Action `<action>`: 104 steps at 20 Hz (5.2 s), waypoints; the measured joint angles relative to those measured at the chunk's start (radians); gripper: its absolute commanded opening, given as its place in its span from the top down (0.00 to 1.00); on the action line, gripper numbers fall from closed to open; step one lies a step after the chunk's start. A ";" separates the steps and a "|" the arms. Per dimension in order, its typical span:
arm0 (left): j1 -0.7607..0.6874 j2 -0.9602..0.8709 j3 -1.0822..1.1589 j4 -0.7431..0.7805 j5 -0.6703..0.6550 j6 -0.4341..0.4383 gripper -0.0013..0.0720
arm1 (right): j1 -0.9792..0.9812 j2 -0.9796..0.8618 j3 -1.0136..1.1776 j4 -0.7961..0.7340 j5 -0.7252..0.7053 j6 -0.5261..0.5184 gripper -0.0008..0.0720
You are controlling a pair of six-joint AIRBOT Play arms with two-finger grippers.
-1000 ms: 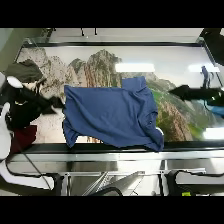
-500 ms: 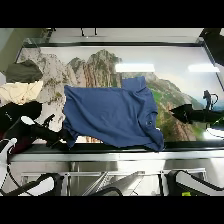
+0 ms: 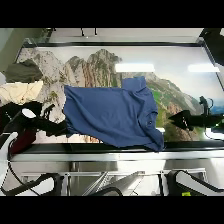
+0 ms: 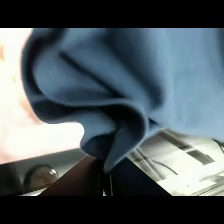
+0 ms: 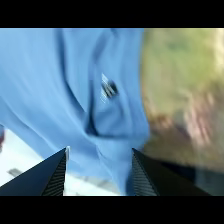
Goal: Fold the shirts.
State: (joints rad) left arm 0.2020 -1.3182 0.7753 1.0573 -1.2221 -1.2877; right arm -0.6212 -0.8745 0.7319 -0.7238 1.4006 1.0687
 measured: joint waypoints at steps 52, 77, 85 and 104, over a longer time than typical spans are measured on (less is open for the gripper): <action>0.155 -0.096 0.861 -0.469 -0.192 0.135 0.97 | 0.321 -0.363 1.045 -0.021 -0.159 0.042 0.97; -0.090 -0.785 1.203 -0.004 -0.156 0.004 0.97 | 0.348 -0.811 1.040 -0.233 -0.206 0.058 0.97; -0.104 -0.787 1.227 0.083 -0.180 0.004 0.04 | 0.344 -0.808 1.040 -0.234 -0.209 0.065 0.41; 0.061 -0.347 0.344 0.048 -0.141 0.052 0.18 | -0.032 -0.266 0.356 -0.270 0.037 0.159 0.46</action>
State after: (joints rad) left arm 0.2626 -1.6650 1.1191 1.1049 -1.3632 -1.2354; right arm -0.6537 -1.1400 1.0878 -0.9936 1.4380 1.2274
